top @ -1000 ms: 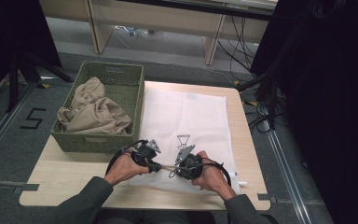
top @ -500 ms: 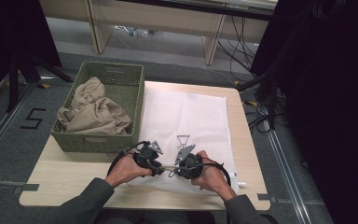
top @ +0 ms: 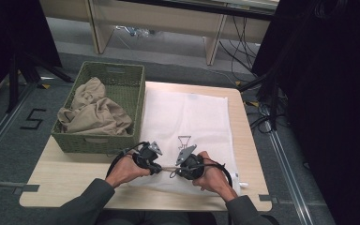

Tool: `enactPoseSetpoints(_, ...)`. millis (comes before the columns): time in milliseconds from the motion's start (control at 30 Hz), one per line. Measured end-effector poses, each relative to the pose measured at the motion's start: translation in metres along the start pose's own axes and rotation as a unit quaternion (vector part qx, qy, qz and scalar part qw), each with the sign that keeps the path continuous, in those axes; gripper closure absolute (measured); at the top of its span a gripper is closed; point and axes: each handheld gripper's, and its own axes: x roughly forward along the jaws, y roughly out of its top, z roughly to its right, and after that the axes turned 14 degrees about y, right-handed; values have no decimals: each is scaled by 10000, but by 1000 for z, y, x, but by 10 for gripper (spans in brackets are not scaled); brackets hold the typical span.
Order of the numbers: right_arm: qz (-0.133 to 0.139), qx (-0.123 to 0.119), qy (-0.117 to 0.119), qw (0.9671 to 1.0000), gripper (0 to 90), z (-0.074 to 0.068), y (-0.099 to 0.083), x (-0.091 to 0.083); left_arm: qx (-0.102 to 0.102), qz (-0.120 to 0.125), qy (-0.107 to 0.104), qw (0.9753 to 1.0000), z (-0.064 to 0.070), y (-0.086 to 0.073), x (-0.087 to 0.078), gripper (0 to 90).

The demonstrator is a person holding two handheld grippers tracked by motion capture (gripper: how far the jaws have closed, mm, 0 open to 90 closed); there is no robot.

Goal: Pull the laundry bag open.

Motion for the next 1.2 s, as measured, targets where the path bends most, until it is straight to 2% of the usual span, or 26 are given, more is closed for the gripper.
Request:
enactPoseSetpoints(67,-1,6,-2,10000,900,0,0,0,122,-37,107,9999,3,1,1,654)
enactPoseSetpoints(100,-6,1,4,10000,900,0,0,0,255,-87,145,9995,3,2,2,644)
enactPoseSetpoints(133,8,-32,8,10000,900,0,0,0,358,-123,198,9991,5,3,3,646)
enactPoseSetpoints(167,12,-31,8,10000,900,0,1,0,478,-143,263,9984,5,3,4,686)
enactPoseSetpoints(267,28,-19,14,10000,900,0,0,-1,632,-128,351,9973,6,5,5,749)
enactPoseSetpoints(333,20,-22,19,10000,900,0,0,0,788,-127,331,9963,6,6,6,769)
enactPoseSetpoints(400,6,9,9,10000,900,0,0,0,857,-152,295,9958,7,7,5,783)
enactPoseSetpoints(633,-125,83,77,9999,900,0,0,3,910,-174,136,9956,5,6,2,808)
enactPoseSetpoints(833,-178,117,56,9998,900,-2,1,5,1120,-283,116,9932,7,7,0,809)
enactPoseSetpoints(933,-179,106,37,9998,900,-2,2,5,1106,-288,105,9934,6,7,-1,809)
enactPoseSetpoints(1033,-197,77,18,9998,900,-3,2,5,992,-238,114,9947,3,9,-5,809)
enactPoseSetpoints(1100,-255,63,-14,9997,900,-3,3,7,1073,-245,113,9939,4,11,-6,809)
enactPoseSetpoints(1200,-216,105,16,9997,900,-3,1,6,968,-213,54,9951,1,11,-7,808)
